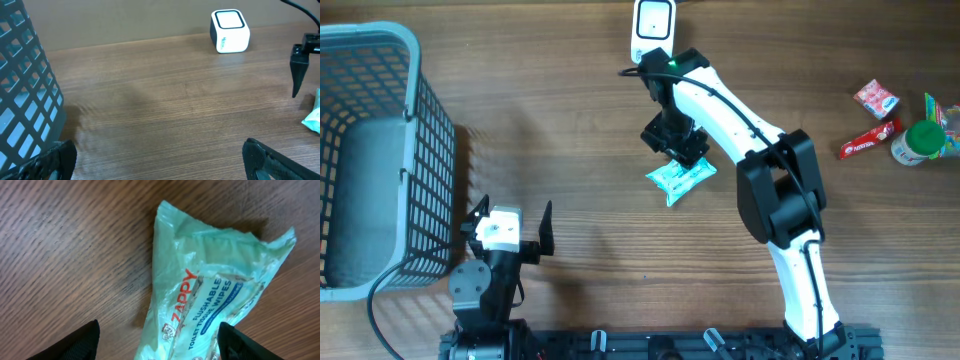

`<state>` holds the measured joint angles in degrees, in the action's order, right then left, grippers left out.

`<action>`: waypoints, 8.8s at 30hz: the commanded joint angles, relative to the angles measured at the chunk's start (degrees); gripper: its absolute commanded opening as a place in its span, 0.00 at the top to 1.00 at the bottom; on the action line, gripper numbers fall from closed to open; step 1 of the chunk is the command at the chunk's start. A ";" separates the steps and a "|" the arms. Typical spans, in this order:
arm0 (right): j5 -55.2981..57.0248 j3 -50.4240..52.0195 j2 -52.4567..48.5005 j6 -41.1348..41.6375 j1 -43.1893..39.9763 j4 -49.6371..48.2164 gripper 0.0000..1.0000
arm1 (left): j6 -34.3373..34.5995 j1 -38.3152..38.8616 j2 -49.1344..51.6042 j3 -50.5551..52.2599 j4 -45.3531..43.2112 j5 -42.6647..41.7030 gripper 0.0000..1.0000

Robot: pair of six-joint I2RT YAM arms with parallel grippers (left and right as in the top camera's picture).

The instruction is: Scan the item barcode

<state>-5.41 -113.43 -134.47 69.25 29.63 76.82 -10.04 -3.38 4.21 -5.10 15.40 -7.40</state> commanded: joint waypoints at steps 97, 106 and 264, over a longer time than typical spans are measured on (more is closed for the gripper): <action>21.16 -4.37 -0.87 -55.56 -1.38 -57.88 0.95 | -0.68 0.33 -0.31 0.28 -0.15 -0.48 0.00; 22.84 -6.12 -6.19 -62.31 -3.87 -72.13 0.95 | -0.68 0.33 -0.31 0.28 -0.15 -0.48 0.00; -10.32 110.03 134.29 -73.79 -26.10 -107.08 0.00 | -0.68 0.33 -0.31 0.28 -0.15 -0.48 0.00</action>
<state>-17.87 -4.08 -1.10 -5.21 3.25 -29.36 -10.04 -3.38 4.21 -5.08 15.38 -7.40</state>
